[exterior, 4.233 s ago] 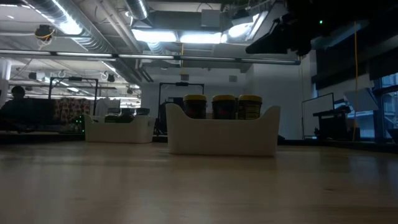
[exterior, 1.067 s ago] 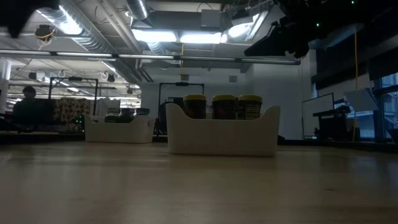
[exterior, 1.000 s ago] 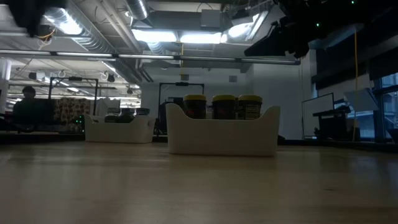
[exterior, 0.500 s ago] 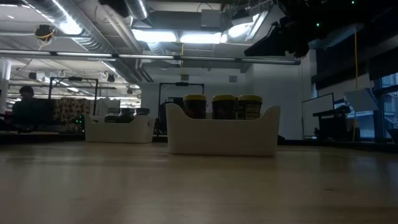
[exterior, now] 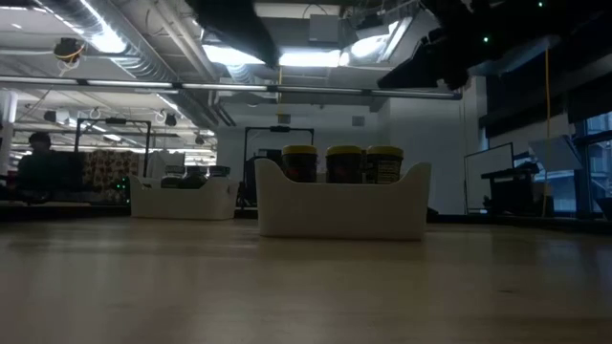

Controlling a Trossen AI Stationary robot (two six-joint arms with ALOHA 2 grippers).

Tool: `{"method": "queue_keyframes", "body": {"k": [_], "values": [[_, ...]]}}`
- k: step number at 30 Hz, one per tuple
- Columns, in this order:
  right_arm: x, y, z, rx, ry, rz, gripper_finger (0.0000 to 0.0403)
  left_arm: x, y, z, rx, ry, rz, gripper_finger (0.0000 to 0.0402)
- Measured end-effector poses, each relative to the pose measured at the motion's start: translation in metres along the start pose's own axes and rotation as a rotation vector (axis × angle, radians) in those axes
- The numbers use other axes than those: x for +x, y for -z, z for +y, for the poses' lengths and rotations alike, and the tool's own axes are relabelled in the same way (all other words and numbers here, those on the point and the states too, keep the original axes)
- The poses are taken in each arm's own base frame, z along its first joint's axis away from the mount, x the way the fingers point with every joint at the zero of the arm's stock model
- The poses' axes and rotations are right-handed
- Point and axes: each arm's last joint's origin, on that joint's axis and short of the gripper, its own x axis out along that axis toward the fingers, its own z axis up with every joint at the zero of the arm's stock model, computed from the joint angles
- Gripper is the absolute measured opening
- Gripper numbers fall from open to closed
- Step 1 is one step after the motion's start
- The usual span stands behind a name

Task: Sort spices by type
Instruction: Put the green seasoning bottle into the top white bin

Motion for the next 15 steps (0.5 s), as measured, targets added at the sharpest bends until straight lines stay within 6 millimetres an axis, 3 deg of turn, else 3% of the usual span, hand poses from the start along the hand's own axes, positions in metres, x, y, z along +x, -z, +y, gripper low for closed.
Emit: {"method": "queue_keyframes", "body": {"k": [10, 15], "values": [[-0.019, -0.004, -0.002, 0.064, -0.021, 0.003, 0.0014, 0.036, 0.003, 0.041, 0.016, -0.074, -0.344, 0.0172], [-0.036, -0.025, -0.006, 0.1, -0.09, 0.09, 0.0014, 0.045, 0.009, 0.063, 0.013, -0.055, -0.464, 0.0172]]}}
